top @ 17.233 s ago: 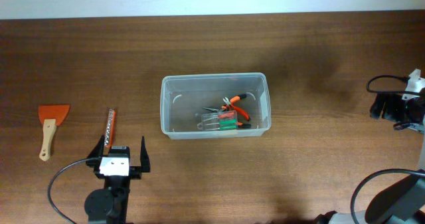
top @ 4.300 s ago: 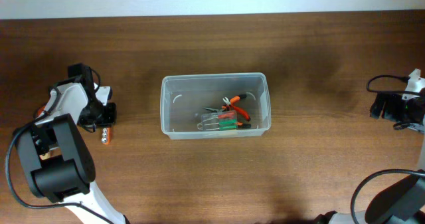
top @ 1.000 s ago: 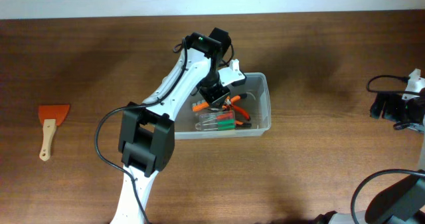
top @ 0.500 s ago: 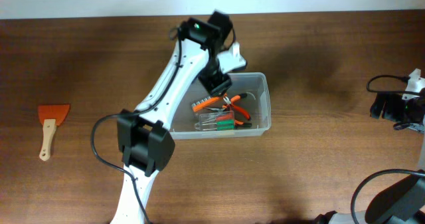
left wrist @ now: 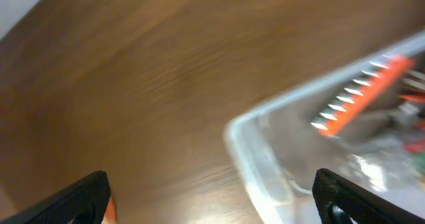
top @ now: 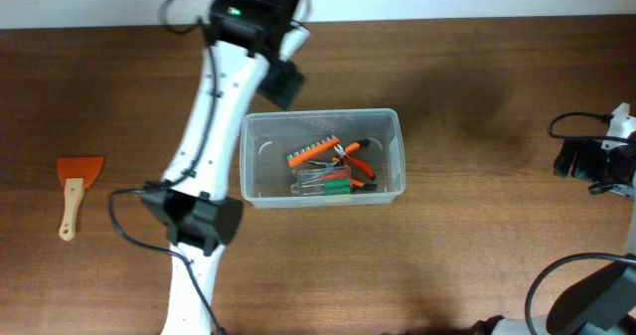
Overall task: Pack container
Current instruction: 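Move the left gripper over the orange scraper's wooden handle, then lower the left gripper and grasp the scraper by its wooden handle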
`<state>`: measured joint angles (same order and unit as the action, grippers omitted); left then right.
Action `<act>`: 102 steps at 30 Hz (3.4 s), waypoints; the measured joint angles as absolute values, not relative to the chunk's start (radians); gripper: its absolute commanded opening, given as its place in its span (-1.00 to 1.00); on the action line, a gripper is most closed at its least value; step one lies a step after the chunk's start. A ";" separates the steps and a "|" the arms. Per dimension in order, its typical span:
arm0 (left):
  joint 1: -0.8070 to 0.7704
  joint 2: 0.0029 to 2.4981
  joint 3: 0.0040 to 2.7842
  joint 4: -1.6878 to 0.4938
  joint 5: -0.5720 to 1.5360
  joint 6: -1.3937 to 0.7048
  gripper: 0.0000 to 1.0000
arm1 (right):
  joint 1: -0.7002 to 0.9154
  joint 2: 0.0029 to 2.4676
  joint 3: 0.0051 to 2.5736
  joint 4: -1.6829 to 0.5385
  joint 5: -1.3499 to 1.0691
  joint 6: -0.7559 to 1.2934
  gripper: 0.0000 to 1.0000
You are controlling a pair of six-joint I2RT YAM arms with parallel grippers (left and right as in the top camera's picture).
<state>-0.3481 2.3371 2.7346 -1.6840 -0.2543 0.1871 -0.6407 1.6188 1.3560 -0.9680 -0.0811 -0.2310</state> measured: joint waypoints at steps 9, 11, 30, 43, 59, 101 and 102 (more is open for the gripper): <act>-0.141 2.213 2.735 -1.684 -0.292 0.032 0.98 | -0.641 1.619 1.356 -0.968 -0.081 -0.231 0.97; -0.109 2.165 2.735 -1.684 -0.292 0.022 0.99 | -0.641 1.619 1.356 -0.968 -0.081 -0.231 0.97; 0.150 1.821 2.172 -1.686 -0.295 -0.028 0.98 | -0.641 1.619 1.356 -0.968 -0.081 -0.231 0.97; 0.460 1.722 1.822 -1.621 -0.364 -0.057 0.98 | -0.641 1.619 1.356 -0.968 -0.081 -0.231 0.97; 0.503 1.720 1.723 -1.210 -0.262 0.163 0.98 | -0.641 1.619 1.356 -0.968 -0.081 -0.231 0.97; 0.702 1.860 1.435 -0.944 -0.011 0.495 0.98 | -0.641 1.619 1.356 -0.968 -0.081 -0.231 0.97; 0.698 1.872 1.435 -0.944 -0.010 0.496 0.98 | -0.641 1.619 1.356 -0.968 -0.081 -0.231 0.97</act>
